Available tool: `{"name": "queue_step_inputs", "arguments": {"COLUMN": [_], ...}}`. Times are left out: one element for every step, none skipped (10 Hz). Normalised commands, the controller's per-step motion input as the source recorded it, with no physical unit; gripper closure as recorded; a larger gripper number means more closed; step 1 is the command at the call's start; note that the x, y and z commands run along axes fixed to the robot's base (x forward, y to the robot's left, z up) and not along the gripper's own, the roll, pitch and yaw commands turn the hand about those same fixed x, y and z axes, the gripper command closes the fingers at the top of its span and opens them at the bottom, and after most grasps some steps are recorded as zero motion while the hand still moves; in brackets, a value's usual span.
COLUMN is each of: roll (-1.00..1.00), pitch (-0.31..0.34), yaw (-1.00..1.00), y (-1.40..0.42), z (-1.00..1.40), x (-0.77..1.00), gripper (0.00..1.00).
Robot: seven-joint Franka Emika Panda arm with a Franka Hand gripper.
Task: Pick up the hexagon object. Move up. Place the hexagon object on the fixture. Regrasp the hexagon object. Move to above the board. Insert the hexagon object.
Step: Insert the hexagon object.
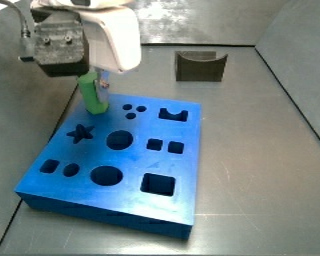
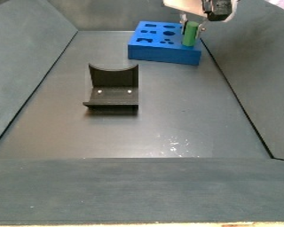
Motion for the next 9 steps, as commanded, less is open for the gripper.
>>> {"name": "queue_step_inputs", "arguments": {"roll": [0.18, 0.0, 0.0, 0.0, 0.0, 0.0, 0.34, 0.13, 0.03], "pitch": [-0.029, 0.0, 0.0, 0.0, 0.0, 0.0, -0.066, -0.046, -0.046], "yaw": [-0.12, 0.2, 0.77, 0.8, 0.32, 0.0, 0.0, -0.14, -0.19], "y": [-0.09, 0.31, 0.25, 0.25, 0.05, 0.0, -0.05, -0.12, -0.17], "z": [-1.0, -1.0, -1.0, -0.87, -0.13, 0.0, -1.0, -1.0, -1.0], "x": [0.0, 0.57, 0.13, 0.0, 0.0, -0.02, -0.25, -0.15, -0.13], "gripper": [1.0, 1.0, 1.0, 1.0, 1.0, 1.0, 1.0, 1.0, 1.0]}}
